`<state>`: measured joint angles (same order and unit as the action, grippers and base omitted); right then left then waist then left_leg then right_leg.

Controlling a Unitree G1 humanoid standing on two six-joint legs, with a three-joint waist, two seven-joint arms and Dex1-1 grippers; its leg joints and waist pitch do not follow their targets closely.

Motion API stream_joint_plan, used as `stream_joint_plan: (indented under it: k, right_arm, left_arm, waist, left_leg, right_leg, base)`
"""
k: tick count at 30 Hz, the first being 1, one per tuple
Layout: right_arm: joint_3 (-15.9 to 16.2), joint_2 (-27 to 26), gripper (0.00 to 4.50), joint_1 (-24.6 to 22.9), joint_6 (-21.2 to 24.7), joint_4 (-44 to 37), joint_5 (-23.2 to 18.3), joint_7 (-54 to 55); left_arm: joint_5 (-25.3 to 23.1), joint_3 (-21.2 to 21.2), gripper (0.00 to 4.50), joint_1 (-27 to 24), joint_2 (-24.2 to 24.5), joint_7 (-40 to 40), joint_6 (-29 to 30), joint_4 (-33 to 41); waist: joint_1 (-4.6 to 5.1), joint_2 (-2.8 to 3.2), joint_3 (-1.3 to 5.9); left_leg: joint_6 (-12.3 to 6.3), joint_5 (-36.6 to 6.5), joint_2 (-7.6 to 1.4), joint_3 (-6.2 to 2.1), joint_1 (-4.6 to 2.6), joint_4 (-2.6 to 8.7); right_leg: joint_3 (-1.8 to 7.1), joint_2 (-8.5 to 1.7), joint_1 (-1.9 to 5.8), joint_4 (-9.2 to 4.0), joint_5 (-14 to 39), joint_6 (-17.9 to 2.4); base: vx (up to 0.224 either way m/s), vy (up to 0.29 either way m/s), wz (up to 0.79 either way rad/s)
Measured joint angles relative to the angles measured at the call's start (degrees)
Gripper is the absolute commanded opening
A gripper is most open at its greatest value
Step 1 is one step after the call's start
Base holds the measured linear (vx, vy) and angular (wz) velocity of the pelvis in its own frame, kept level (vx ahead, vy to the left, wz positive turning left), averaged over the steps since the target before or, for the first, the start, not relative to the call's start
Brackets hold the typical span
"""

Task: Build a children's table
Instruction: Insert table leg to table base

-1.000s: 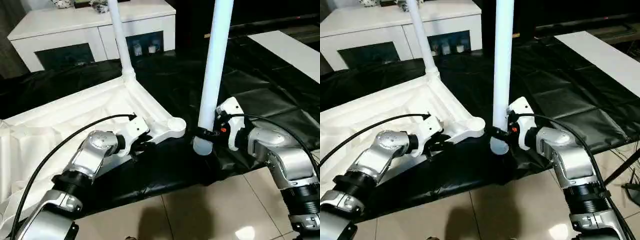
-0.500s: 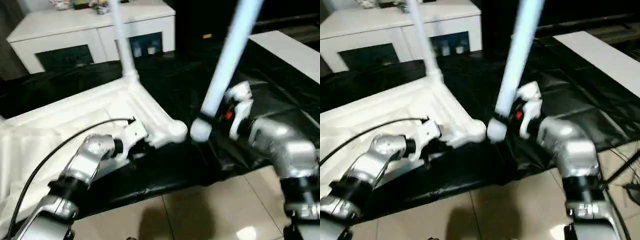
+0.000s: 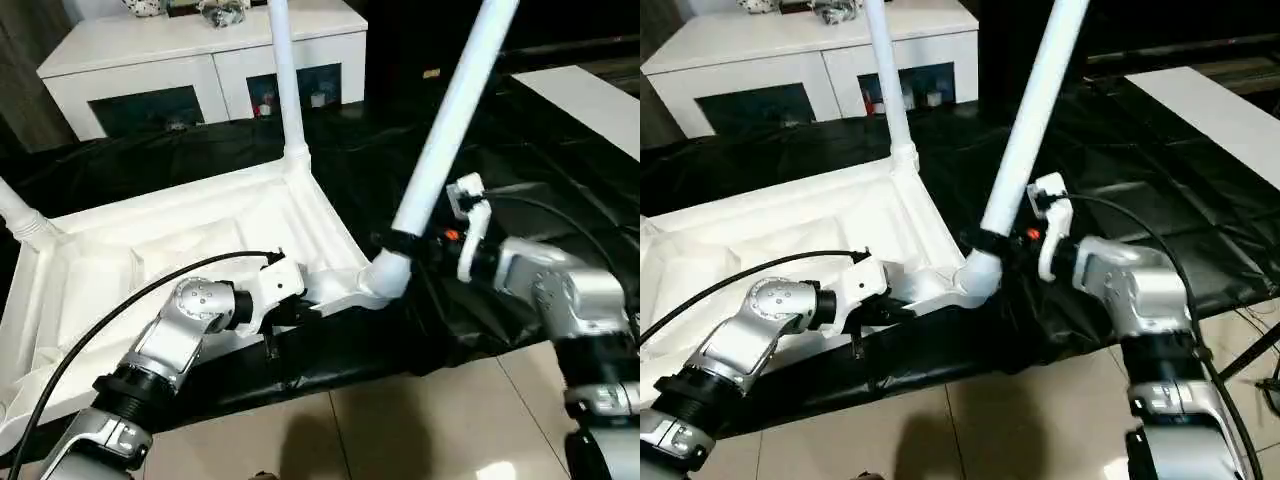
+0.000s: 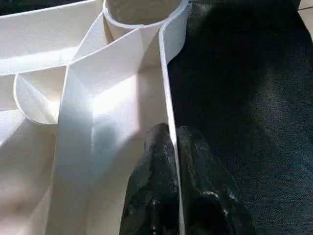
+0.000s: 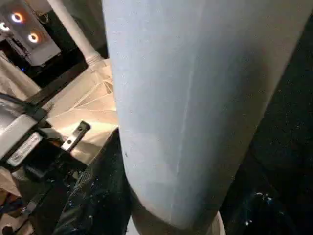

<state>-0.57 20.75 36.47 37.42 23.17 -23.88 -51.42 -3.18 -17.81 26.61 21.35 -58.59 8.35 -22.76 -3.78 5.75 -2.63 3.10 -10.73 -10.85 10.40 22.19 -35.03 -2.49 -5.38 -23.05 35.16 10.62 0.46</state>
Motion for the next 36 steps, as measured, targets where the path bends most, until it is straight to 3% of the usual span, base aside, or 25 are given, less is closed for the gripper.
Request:
stream_joint_plan:
  k: [6,15,20,23,28,36]
  right_arm:
    - [0.96,-2.05,1.83,1.84,-4.47,6.76,2.15,0.71]
    - [0.75,-2.31,1.83,1.66,-6.98,8.32,2.38,0.63]
    - [-0.05,-3.25,1.83,-1.42,-9.38,5.53,2.20,2.30]
    - [1.36,-3.41,1.83,-3.91,-11.74,1.54,3.59,3.78]
    - [7.23,-2.11,1.82,-6.34,-15.74,-5.28,9.33,5.22]
    - [10.69,-1.18,1.82,-5.41,-15.41,-7.24,12.61,4.69]
  left_arm:
    - [0.01,-0.10,0.00,-0.14,0.12,-0.07,0.32,0.68]
    - [-0.01,-0.12,0.00,-0.20,0.20,0.08,0.34,0.72]
    - [-0.08,-0.14,0.00,-0.20,0.17,0.29,0.34,0.55]
    - [-0.08,-0.13,0.00,-0.19,0.17,0.38,0.33,0.38]
    - [-0.16,-0.23,0.00,-0.11,0.02,0.53,0.21,-0.04]
    - [-0.40,-0.36,0.00,0.01,0.02,0.48,0.06,-0.47]
  waist:
    - [-0.14,-0.11,-0.03]
    - [-0.09,-0.17,-0.02]
    - [0.01,-0.21,0.03]
    - [0.15,-0.16,0.07]
    - [0.23,-0.15,0.15]
    - [0.42,-0.44,0.37]
  left_leg:
    - [-0.01,0.00,0.00,0.01,0.05,0.01]
    - [-0.01,0.00,-0.02,0.01,0.03,0.01]
    - [0.00,0.00,-0.01,0.01,-0.05,0.00]
    - [0.00,0.00,0.00,0.01,-0.08,0.00]
    - [0.02,0.00,0.00,0.01,-0.15,0.01]
    - [0.02,0.00,0.00,0.00,-0.18,0.04]
  right_leg:
    - [-0.02,0.00,-0.02,-0.02,0.00,0.00]
    - [-0.01,0.00,-0.03,0.00,0.00,0.00]
    - [0.00,0.00,0.04,0.00,0.00,0.00]
    - [0.02,0.00,0.06,0.00,0.00,0.00]
    - [0.03,0.00,0.21,-0.06,0.00,0.01]
    - [0.06,0.02,0.24,-0.09,0.01,0.02]
  base:
    - [0.000,0.000,0.00]
    - [0.000,0.000,0.00]
    - [0.000,0.000,0.00]
    - [0.000,0.000,0.00]
    - [0.000,0.000,0.00]
    - [0.000,0.000,0.00]
